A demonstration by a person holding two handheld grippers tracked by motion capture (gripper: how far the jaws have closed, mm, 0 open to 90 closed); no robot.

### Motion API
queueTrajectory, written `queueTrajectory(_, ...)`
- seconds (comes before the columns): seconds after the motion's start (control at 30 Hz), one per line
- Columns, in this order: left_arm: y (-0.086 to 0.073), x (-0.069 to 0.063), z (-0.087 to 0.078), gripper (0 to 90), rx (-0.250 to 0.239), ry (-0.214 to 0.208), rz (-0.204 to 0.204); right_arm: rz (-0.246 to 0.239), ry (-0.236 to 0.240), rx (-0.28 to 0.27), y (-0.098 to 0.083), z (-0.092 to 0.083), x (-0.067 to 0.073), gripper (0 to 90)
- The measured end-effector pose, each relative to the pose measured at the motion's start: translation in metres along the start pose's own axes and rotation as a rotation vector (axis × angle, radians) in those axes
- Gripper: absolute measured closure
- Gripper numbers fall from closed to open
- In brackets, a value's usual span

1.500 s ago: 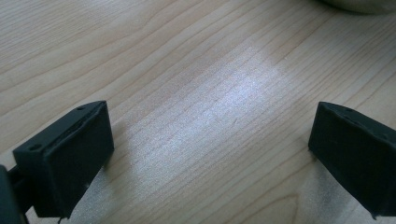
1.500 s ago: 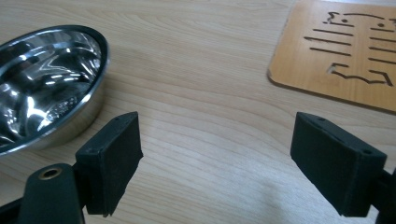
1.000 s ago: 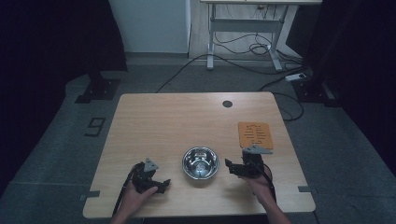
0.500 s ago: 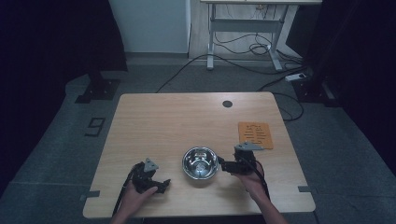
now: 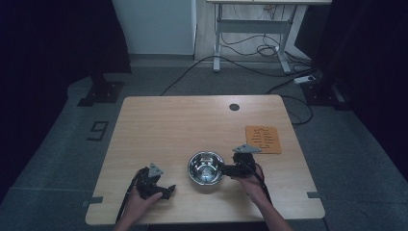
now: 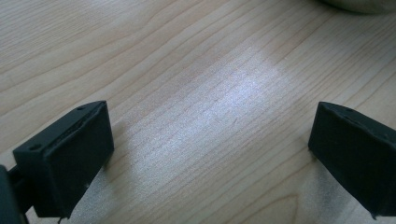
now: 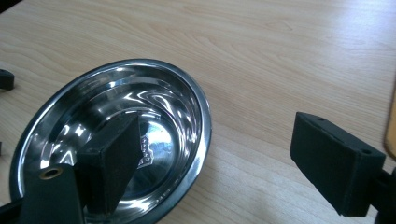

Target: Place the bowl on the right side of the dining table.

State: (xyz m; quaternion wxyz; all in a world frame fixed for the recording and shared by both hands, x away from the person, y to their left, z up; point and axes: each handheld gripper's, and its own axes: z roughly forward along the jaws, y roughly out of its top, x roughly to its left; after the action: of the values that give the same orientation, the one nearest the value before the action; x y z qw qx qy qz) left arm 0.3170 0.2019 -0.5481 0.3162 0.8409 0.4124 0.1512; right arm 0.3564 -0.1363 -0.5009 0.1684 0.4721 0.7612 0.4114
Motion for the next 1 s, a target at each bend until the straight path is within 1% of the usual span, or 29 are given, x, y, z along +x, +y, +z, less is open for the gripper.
queueTrajectory(0.13, 0.000, 0.000, 0.000, 0.0, -0.001, 0.001, -0.001, 0.002, 0.003, 0.017, 0.000, 0.009, 0.002, 16.6)
queueTrajectory(0.23, 0.000, 0.000, 0.000, 0.0, -0.001, 0.001, -0.001, 0.003, 0.003, 0.022, -0.001, 0.012, 0.003, 16.7)
queueTrajectory(0.3, 0.000, 0.000, 0.000, 0.0, -0.001, 0.001, -0.001, 0.002, 0.008, 0.038, -0.004, 0.017, 0.004, 16.8)
queueTrajectory(0.4, 0.000, 0.000, 0.000, 0.0, -0.001, 0.001, -0.001, 0.001, 0.010, 0.048, -0.006, 0.020, 0.005, 17.0)
queueTrajectory(0.47, 0.000, 0.000, 0.000, 0.0, -0.001, 0.001, -0.002, 0.000, 0.004, 0.059, -0.008, 0.022, 0.006, 17.6)
queueTrajectory(0.6, 0.000, 0.000, 0.000, 0.0, -0.001, 0.001, -0.002, 0.006, 0.003, 0.071, -0.012, 0.025, 0.004, 19.5)
queueTrajectory(0.63, 0.000, 0.000, 0.000, 0.0, -0.001, 0.001, -0.001, 0.015, 0.004, 0.082, -0.013, 0.026, 0.003, 22.0)
queueTrajectory(0.67, 0.000, 0.000, 0.000, 0.0, -0.001, 0.001, -0.001, 0.015, 0.004, 0.082, -0.013, 0.026, 0.003, 22.0)
queueTrajectory(0.73, 0.000, 0.000, 0.000, 0.0, -0.001, 0.001, -0.002, 0.019, 0.011, 0.090, -0.015, 0.028, 0.002, 26.3)
queueTrajectory(0.8, 0.000, 0.000, 0.000, 0.0, -0.001, 0.001, -0.002, 0.025, 0.021, 0.089, -0.017, 0.028, 0.001, 33.9)
queueTrajectory(0.83, 0.000, 0.000, 0.000, 0.0, -0.001, 0.001, -0.001, 0.031, 0.031, 0.090, -0.017, 0.028, 0.001, 37.6)
queueTrajectory(0.87, 0.000, 0.000, 0.000, 0.0, -0.001, 0.001, -0.002, 0.029, 0.049, 0.099, -0.019, 0.029, 0.000, 43.4)
queueTrajectory(0.9, 0.000, 0.000, 0.000, 0.0, -0.001, 0.001, -0.001, 0.032, 0.061, 0.103, -0.019, 0.029, 0.000, 45.4)
queueTrajectory(0.93, 0.000, 0.000, 0.000, 0.0, -0.001, 0.001, -0.002, 0.032, 0.061, 0.103, -0.019, 0.029, 0.000, 45.4)
queueTrajectory(1.0, 0.000, 0.000, 0.000, 0.0, -0.001, 0.001, -0.002, 0.044, 0.084, 0.112, -0.019, 0.029, -0.001, 50.8)
